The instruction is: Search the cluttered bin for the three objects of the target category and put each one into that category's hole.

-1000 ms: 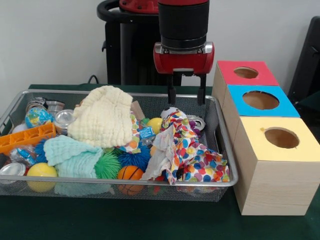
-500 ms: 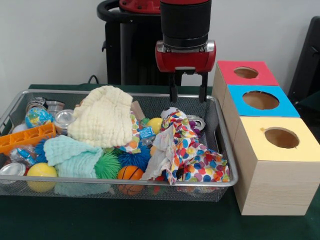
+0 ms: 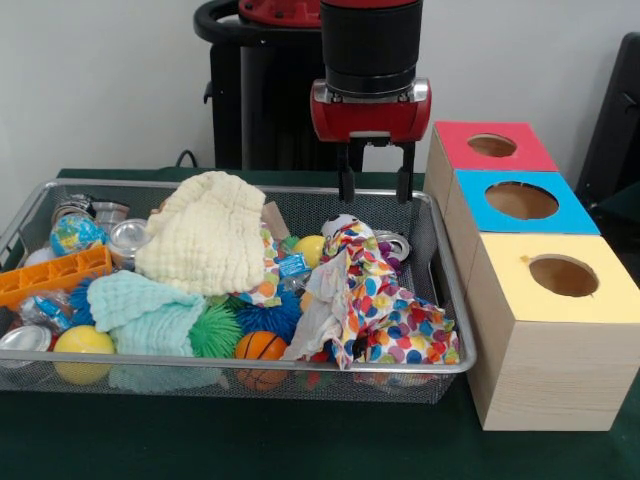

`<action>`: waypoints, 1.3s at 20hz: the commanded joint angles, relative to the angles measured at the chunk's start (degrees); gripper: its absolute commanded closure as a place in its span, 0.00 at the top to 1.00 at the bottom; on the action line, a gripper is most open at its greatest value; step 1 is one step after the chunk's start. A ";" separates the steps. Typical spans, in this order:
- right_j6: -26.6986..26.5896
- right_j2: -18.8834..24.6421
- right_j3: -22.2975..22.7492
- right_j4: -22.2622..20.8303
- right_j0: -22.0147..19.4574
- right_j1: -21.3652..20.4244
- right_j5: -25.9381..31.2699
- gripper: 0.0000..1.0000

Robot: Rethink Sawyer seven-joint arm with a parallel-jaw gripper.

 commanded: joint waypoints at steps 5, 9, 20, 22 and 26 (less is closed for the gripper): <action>2.10 3.39 -2.93 -2.37 -0.58 0.53 5.27 1.00; 2.19 3.34 -3.05 -2.47 -0.58 0.70 5.21 1.00; 2.66 3.97 -1.83 -2.75 -0.76 2.65 1.56 1.00; 1.92 4.66 -0.84 -2.76 -1.59 2.99 0.44 1.00; 0.57 4.75 0.06 -3.05 -2.86 1.56 1.19 1.00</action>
